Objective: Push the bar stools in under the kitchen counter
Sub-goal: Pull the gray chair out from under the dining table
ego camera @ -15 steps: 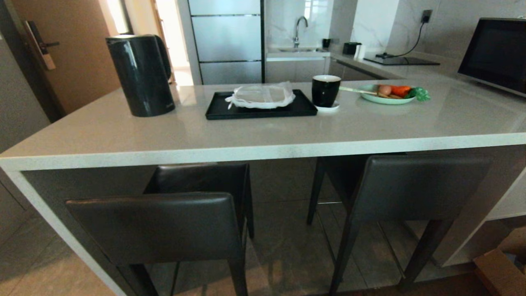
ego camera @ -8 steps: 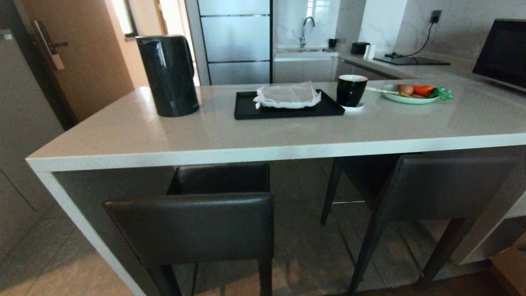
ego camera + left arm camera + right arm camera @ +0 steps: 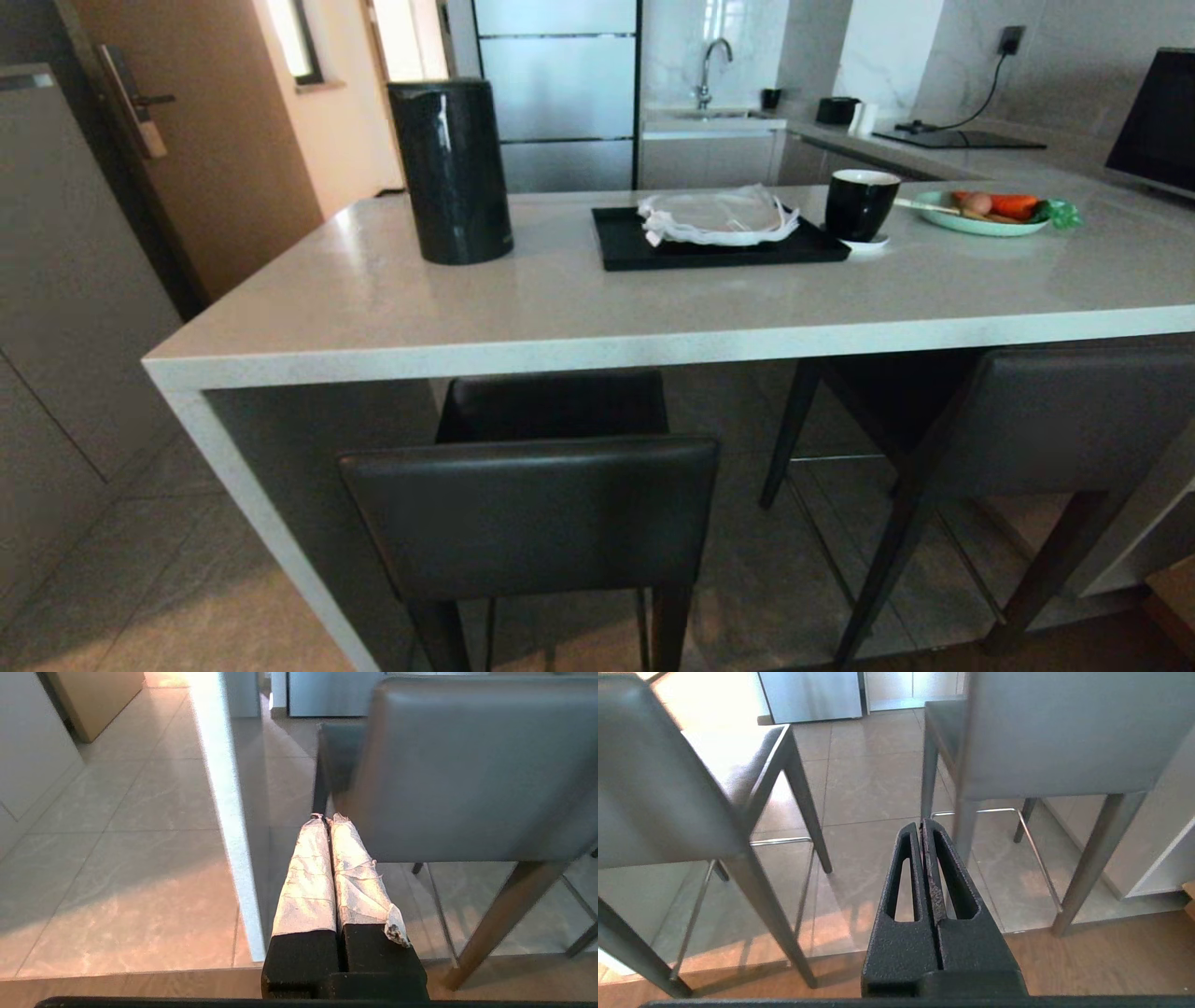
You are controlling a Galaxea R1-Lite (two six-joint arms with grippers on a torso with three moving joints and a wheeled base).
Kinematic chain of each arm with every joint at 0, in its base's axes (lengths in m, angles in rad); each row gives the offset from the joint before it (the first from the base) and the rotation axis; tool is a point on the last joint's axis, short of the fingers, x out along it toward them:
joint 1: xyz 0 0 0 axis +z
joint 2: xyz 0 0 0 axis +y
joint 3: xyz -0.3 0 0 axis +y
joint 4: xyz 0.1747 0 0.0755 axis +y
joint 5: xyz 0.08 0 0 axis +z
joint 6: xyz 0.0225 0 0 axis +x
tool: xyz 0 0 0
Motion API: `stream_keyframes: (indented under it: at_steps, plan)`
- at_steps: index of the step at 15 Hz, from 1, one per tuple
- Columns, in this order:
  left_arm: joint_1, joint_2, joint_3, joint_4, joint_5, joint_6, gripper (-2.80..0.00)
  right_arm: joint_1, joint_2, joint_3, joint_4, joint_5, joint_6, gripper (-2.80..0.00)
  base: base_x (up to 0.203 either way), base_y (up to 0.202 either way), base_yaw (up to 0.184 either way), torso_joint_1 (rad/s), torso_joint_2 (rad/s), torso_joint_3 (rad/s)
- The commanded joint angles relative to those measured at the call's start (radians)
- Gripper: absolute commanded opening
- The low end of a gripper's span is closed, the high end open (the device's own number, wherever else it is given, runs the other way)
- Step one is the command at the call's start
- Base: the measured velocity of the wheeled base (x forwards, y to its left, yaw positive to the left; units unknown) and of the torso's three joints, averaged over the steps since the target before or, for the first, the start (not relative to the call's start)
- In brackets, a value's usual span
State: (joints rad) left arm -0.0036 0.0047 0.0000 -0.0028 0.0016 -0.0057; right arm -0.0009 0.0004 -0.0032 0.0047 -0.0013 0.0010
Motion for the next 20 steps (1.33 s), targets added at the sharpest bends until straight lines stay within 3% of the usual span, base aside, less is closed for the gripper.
stream_keyframes:
  at_steps: [1,20]
  plan:
    - [0.001,0.001,0.002,0.0,0.0,0.0,-2.8,0.001,0.0,0.0,0.0,0.0,0.001,-2.8,0.0,0.059,-0.002,0.002,0.01,0.002]
    - [-0.001,0.001,0.002,0.0,0.0,-0.011,-2.8,-0.001,0.001,0.002,-0.005,0.0,0.002,-2.8,0.0,0.0,0.0,0.0,0.0,0.0]
